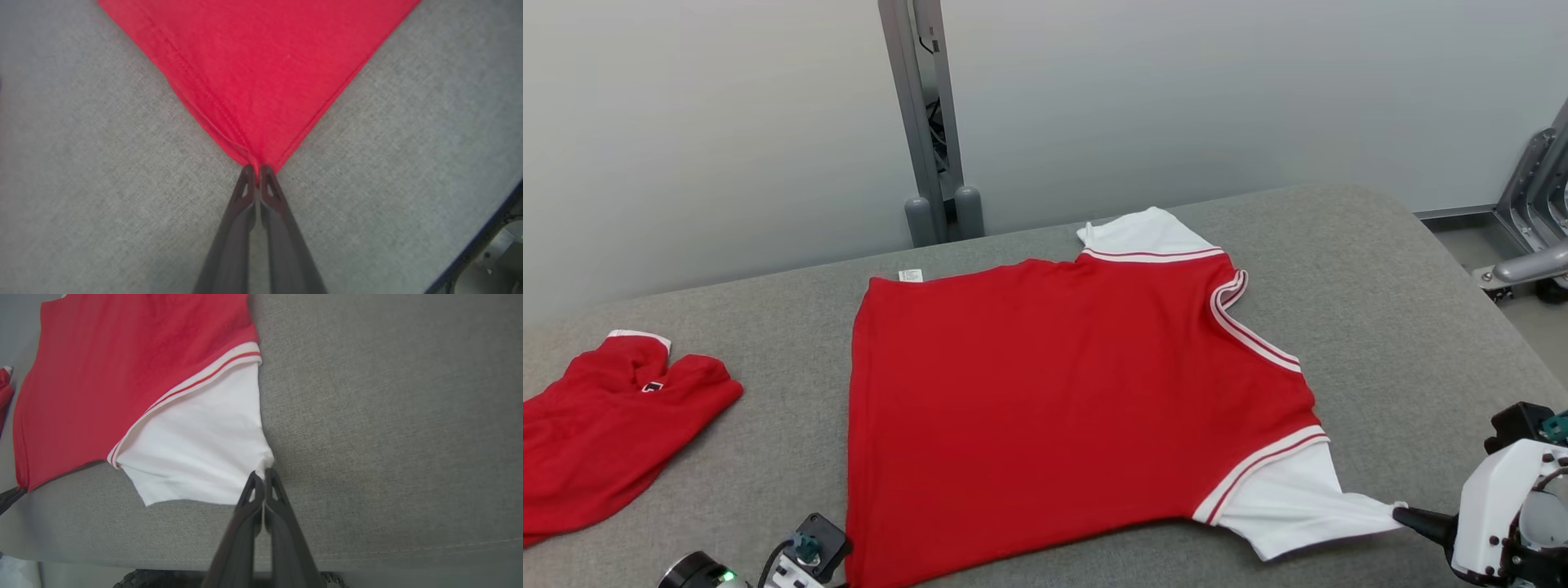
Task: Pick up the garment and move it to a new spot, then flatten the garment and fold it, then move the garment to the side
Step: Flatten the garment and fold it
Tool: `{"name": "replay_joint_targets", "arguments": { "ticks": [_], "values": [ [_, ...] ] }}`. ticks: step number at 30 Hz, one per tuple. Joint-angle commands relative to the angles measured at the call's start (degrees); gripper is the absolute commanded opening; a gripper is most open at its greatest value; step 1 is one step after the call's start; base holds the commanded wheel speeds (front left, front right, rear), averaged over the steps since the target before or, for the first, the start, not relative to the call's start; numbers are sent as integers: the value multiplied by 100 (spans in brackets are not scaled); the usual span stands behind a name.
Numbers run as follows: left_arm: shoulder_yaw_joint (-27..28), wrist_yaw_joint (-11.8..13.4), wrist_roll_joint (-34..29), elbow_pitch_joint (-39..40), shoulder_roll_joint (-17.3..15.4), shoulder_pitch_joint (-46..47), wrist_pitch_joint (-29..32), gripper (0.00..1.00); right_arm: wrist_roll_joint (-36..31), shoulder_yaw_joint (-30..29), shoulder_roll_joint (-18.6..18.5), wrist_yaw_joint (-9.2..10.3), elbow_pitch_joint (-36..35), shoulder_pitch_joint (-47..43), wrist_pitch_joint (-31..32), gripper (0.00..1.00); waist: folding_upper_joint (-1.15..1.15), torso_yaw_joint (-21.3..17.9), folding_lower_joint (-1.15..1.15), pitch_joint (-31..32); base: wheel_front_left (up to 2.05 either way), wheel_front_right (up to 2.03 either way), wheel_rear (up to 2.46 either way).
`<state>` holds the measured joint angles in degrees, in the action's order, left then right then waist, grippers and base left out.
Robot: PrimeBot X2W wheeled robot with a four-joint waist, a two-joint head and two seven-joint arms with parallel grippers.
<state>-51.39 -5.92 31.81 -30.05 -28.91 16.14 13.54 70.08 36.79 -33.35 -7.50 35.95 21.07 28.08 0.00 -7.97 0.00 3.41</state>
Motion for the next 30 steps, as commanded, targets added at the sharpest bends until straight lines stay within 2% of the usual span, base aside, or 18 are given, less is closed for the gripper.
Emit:
{"name": "replay_joint_targets", "arguments": {
  "ticks": [1, 7, 11, 15, 22, 30],
  "values": [
    [15, 45, 53, 97, -119, -129, 102, 0, -15, -38, -105, 1, 0, -98, 44, 0, 0, 6, 0, 6, 0, 0, 0],
    [58, 196, 469, 1570, -799, -605, 1063, 0, -64, -168, -265, 1, -297, -275, 362, 0, 0, 45, 0, 27, 0, 0, 0],
    [98, 406, 595, 2419, -1186, -849, 1446, 0, 4, -327, -309, 1, -454, -478, 612, 0, 0, 72, 0, 26, 0, 0, 0],
    [68, 529, 736, 3011, -1439, -1053, 1778, 0, 12, -526, -394, 1, -649, -731, 861, 0, 0, 89, 0, 22, 0, 0, 0],
    [45, 695, 953, 3613, -1696, -1293, 2129, 0, -67, -949, -465, 1, -1061, -1196, 1200, 0, 0, 52, 0, -8, 0, 0, 0],
    [281, 891, 1293, 3850, -1620, -1332, 2047, 0, -315, -1547, -172, 0, -1498, -1441, 1274, 0, 0, 18, 0, -96, 0, 0, 0]
  ]
}}
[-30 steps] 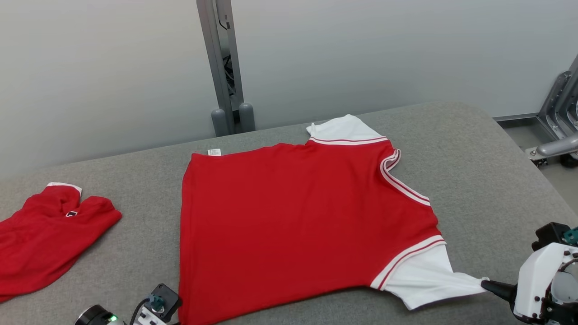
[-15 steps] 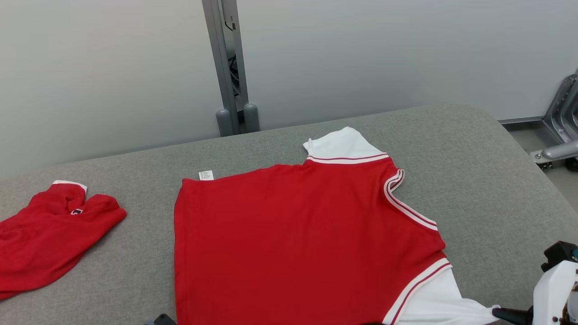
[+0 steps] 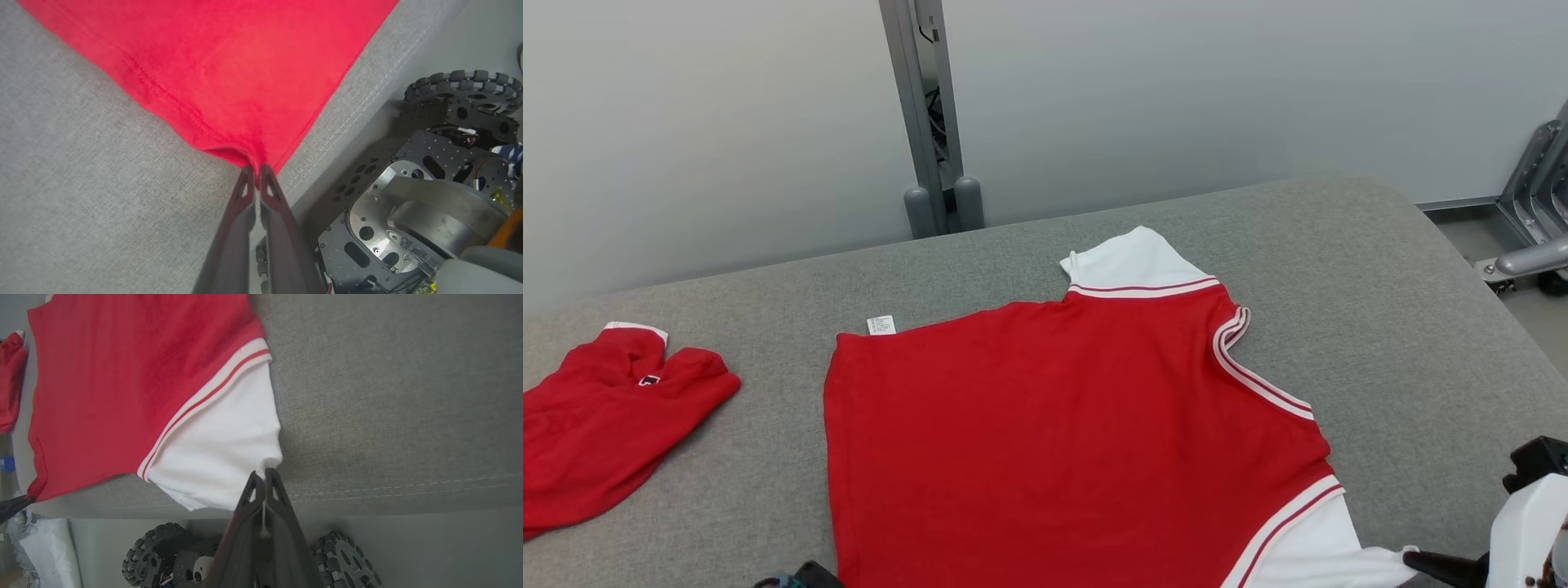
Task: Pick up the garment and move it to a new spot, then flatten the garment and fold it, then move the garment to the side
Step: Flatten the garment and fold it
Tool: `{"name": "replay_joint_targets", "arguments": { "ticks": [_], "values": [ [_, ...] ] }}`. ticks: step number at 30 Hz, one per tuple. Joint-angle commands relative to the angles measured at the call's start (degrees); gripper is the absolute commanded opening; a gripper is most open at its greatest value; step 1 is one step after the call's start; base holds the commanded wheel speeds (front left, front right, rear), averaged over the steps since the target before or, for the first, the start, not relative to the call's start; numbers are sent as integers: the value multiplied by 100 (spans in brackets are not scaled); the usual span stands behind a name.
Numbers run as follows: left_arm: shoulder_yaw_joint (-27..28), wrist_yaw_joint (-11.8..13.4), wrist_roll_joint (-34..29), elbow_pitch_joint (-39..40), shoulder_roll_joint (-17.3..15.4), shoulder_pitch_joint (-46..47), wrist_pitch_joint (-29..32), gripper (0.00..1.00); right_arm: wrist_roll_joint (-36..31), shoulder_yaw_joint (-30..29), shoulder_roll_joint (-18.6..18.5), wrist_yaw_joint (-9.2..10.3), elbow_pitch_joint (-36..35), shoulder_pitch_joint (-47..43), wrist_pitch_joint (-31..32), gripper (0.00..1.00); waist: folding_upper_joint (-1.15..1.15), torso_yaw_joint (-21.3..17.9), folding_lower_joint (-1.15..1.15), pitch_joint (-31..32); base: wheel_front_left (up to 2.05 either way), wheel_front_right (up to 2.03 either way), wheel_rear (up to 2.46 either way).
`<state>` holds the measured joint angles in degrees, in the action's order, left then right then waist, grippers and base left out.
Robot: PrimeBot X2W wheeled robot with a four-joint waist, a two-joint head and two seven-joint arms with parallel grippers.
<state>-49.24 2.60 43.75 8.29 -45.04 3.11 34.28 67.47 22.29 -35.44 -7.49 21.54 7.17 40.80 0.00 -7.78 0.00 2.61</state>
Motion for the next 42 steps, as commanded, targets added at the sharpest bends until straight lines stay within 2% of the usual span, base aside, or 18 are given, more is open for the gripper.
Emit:
{"name": "replay_joint_targets", "arguments": {
  "ticks": [1, 10, 18, 20, 32, 42],
  "values": [
    [135, 65, 174, 30, 4, -31, -57, 0, -101, -176, 77, -1, -123, -59, -10, 0, 0, 2, 0, -28, 0, 0, 0],
    [669, 199, 883, 162, 129, 38, -250, 0, -467, -848, 485, -1, -542, 53, -81, 0, 0, 69, 0, -144, 0, 0, 0],
    [1053, 244, 1318, 129, 197, 100, -421, 0, -695, -1264, 846, -1, -688, 296, -143, 0, 0, 140, 0, -239, 0, 0, 0],
    [1162, 276, 1539, 100, 303, 80, -467, 0, -747, -1352, 925, -1, -654, 352, -172, 0, 0, 164, 0, -259, 0, 0, 0],
    [1771, 559, 2446, -353, 851, 37, -740, 0, -1046, -1461, 1198, -1, -484, 673, -625, 0, 0, 249, 0, -407, 0, 0, 0],
    [1998, 549, 2718, -743, 1259, 283, -977, 0, -1150, -1350, 1267, -1, -188, 1009, -1407, 0, 0, 279, 0, -625, 0, 0, 0]
  ]
}}
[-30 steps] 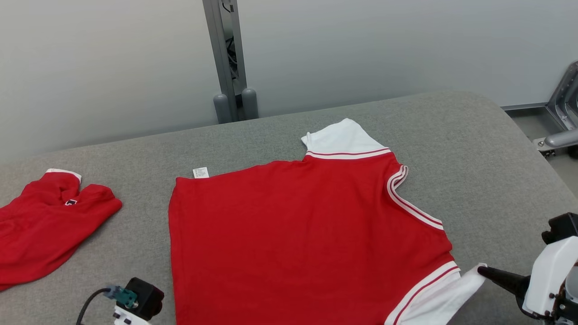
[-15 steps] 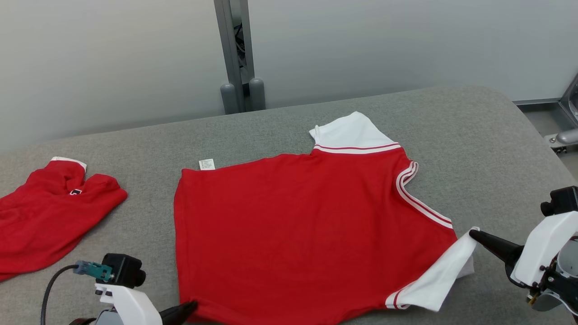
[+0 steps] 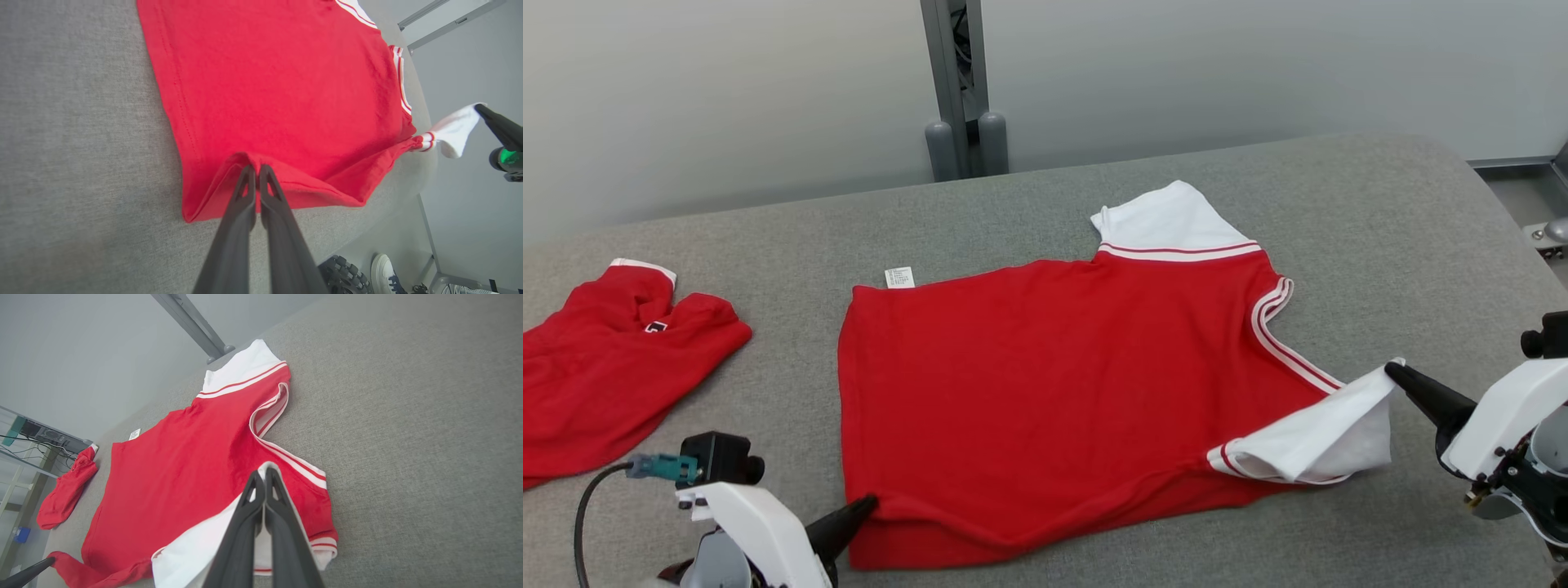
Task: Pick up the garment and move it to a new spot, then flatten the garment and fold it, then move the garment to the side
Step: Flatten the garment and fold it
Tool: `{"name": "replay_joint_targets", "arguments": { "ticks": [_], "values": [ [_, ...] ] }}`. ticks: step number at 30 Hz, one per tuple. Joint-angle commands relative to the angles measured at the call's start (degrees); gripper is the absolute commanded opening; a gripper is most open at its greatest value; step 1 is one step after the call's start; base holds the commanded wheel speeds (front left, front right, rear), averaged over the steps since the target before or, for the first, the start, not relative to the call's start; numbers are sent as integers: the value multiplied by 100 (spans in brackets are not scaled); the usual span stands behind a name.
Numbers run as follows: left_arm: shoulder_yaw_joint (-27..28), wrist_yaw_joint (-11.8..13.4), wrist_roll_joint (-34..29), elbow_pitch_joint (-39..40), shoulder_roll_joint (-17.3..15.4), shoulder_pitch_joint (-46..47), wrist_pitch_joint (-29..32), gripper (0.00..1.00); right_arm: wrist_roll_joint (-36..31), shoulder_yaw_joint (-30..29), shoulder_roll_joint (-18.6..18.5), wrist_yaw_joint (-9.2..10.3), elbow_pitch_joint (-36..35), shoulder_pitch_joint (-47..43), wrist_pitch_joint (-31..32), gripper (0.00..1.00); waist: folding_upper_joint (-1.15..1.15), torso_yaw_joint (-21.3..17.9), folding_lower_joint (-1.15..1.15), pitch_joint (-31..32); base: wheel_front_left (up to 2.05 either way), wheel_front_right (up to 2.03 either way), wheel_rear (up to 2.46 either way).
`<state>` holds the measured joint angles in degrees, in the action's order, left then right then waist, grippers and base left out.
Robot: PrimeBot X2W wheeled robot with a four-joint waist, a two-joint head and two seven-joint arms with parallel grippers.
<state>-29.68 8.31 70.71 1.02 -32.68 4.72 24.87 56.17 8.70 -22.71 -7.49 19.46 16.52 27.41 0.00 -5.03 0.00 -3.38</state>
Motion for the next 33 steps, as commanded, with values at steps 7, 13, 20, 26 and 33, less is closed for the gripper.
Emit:
{"name": "replay_joint_targets", "arguments": {
  "ticks": [7, 13, 20, 26, 33],
  "values": [
    [88, -24, -165, -350, 230, 366, -341, 0, -57, 256, -72, -1, 287, 333, -534, 0, 0, 21, 0, -198, 0, 0, 0],
    [78, -69, -267, -594, 347, 547, -487, 0, -184, 533, -195, -1, 394, 518, -926, 0, 0, 42, 0, -323, 0, 0, 0],
    [43, -80, -446, -957, 495, 777, -693, 0, -103, 902, -245, -1, 586, 740, -1369, 0, 0, 88, 0, -463, 0, 0, 0],
    [13, -120, -552, -1206, 541, 922, -769, 0, 70, 1204, -298, -1, 658, 919, -1680, 0, 0, 130, 0, -555, 0, 0, 0],
    [-86, -156, -672, -1427, 574, 1048, -788, 6, 256, 1482, -375, -1, 933, 1085, -1903, 0, 0, 192, 0, -617, 0, 0, 0]
  ]
}}
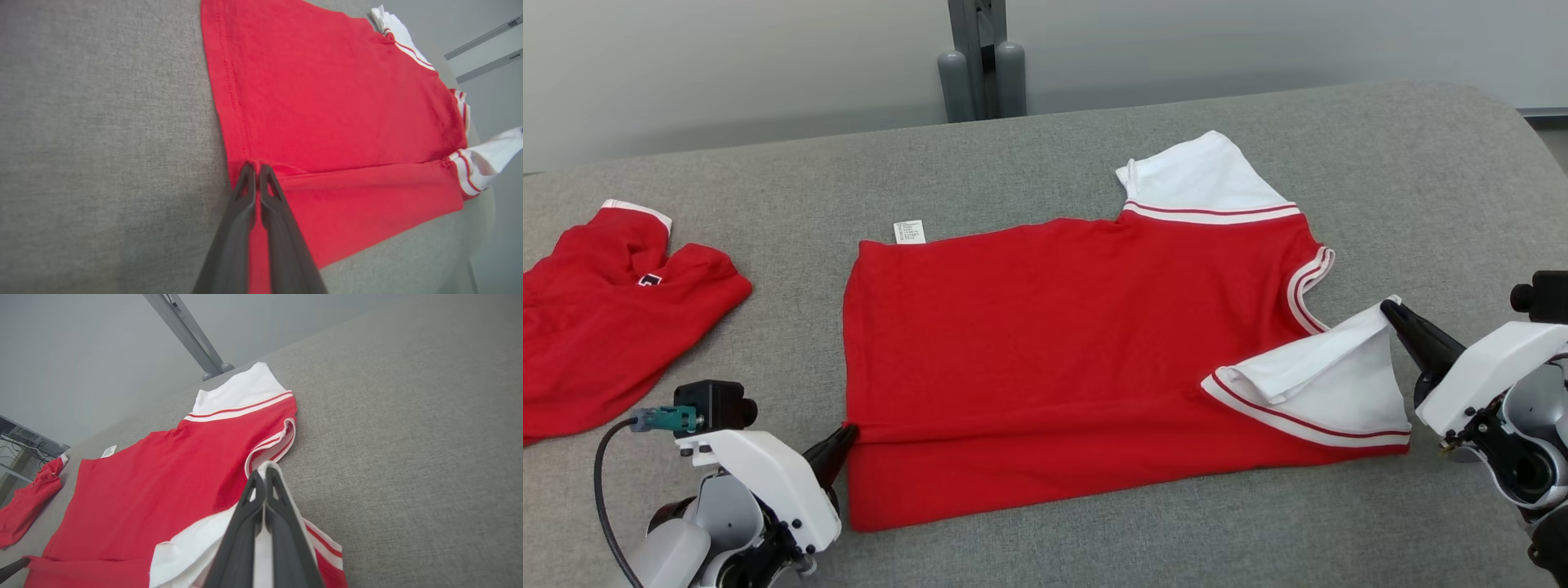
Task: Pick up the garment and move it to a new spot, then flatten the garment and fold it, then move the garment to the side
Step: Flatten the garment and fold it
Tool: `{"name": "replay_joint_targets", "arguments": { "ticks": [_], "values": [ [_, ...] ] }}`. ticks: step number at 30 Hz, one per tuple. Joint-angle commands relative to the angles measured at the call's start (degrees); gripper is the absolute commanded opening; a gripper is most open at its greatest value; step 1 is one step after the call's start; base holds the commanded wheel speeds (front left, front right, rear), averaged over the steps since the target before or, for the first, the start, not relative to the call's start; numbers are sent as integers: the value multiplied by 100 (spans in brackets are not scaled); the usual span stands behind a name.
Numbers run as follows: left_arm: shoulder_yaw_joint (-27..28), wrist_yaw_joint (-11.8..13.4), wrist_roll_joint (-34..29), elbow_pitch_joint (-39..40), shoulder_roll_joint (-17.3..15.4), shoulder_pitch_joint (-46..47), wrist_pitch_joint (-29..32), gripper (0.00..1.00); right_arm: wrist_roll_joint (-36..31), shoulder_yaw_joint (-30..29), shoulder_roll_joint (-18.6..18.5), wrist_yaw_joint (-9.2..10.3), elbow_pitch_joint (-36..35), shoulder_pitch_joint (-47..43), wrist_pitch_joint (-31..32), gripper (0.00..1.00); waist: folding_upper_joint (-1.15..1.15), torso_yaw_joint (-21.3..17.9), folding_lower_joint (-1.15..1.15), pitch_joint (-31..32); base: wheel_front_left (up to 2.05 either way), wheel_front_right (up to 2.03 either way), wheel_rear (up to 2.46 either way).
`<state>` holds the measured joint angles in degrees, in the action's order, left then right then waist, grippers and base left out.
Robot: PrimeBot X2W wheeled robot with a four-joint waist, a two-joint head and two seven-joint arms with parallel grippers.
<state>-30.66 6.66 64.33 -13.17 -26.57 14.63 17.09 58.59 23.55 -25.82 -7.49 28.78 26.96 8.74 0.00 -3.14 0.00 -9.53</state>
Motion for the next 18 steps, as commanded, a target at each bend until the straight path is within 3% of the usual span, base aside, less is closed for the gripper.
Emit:
{"name": "replay_joint_targets", "arguments": {
  "ticks": [1, 2, 3, 12, 18],
  "values": [
    [4, 32, -56, -44, -20, 84, -43, 50, 20, 13, -67, -3, 47, 88, -86, 74, 0, 11, 0, -8, 0, 0, 0],
    [-7, 48, -89, -71, -9, 119, -60, 94, 67, 9, -39, -2, 115, 116, -118, 100, 0, 17, 0, -11, 0, 0, 0],
    [-23, 46, -115, -107, -7, 150, -66, 100, 69, 23, -29, -3, 142, 134, -175, 100, 0, 20, 0, -11, 0, 0, 0],
    [-66, 156, -439, -315, 33, 252, -441, 100, 24, 285, -86, -2, 409, 286, -699, 100, 0, -33, 0, 132, 0, 0, 0],
    [51, 194, -859, -221, 136, 316, -1361, 100, -358, 467, -249, -2, 275, 239, -1619, 100, 0, -92, 0, 339, 0, 0, 0]
  ]
}}
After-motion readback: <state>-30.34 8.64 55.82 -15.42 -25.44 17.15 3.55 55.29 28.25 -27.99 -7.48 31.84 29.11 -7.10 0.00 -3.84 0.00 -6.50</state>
